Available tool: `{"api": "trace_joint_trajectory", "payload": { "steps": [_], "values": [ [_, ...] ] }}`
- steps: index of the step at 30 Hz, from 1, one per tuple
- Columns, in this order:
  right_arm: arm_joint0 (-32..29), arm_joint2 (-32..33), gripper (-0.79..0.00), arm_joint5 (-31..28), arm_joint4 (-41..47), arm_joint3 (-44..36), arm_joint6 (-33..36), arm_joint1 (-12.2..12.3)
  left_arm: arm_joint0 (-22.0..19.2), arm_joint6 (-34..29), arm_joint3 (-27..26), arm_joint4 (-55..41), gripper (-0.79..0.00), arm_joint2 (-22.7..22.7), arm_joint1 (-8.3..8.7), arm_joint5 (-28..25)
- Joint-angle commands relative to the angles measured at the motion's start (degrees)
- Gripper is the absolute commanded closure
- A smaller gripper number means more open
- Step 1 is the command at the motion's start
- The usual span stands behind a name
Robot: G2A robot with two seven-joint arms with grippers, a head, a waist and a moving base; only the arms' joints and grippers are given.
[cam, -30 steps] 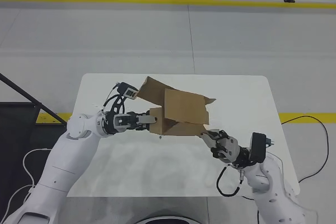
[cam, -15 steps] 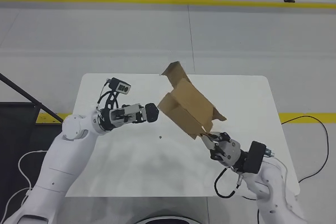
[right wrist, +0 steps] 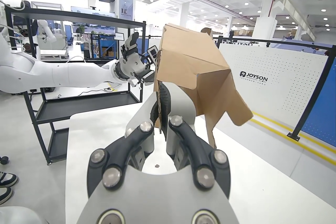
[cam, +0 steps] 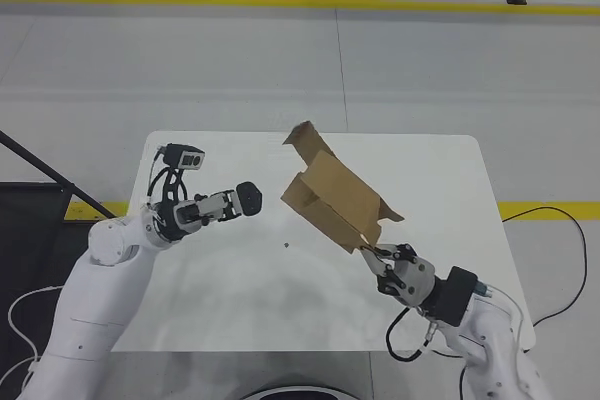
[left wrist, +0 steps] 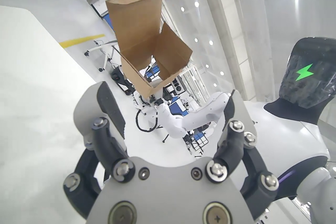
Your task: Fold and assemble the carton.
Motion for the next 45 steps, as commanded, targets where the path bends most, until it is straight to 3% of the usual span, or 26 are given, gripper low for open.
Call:
{"api": "trace_joint_trajectory", "payload": {
  "steps": [1,9,21,24,34,45],
  "values": [
    [-0.3,0.2,0.0,0.5,-0.3,-0.3,0.3,0.1,1.3,0.8,-1.4,0.6,-0.785,-1.2,0.17,-1.2],
    [-0.7,-0.1,0.0,2.5,-0.9,-1.5,2.9,0.2,5.9,3.1,-6.2,0.2,-0.785,-5.4,0.67,-4.0],
    [-0.8,-0.5,0.0,4.5,-0.7,-1.9,4.3,0.2,5.9,3.1,-6.2,0.2,-0.785,-5.4,0.67,-4.0],
    [-0.8,-0.5,0.0,4.5,-0.7,-1.9,4.3,0.2,6.3,4.9,-8.3,-1.0,-0.785,-4.6,0.55,-1.7],
    [0.3,-2.7,0.0,1.9,2.2,-0.7,10.4,0.3,2.3,-0.6,-5.4,-7.3,-0.785,-0.8,0.04,2.6],
    [2.1,-3.1,0.0,-2.6,7.6,0.5,15.1,0.7,-1.5,-5.3,-0.7,-3.0,-0.785,1.5,0.03,5.7]
  ]
}}
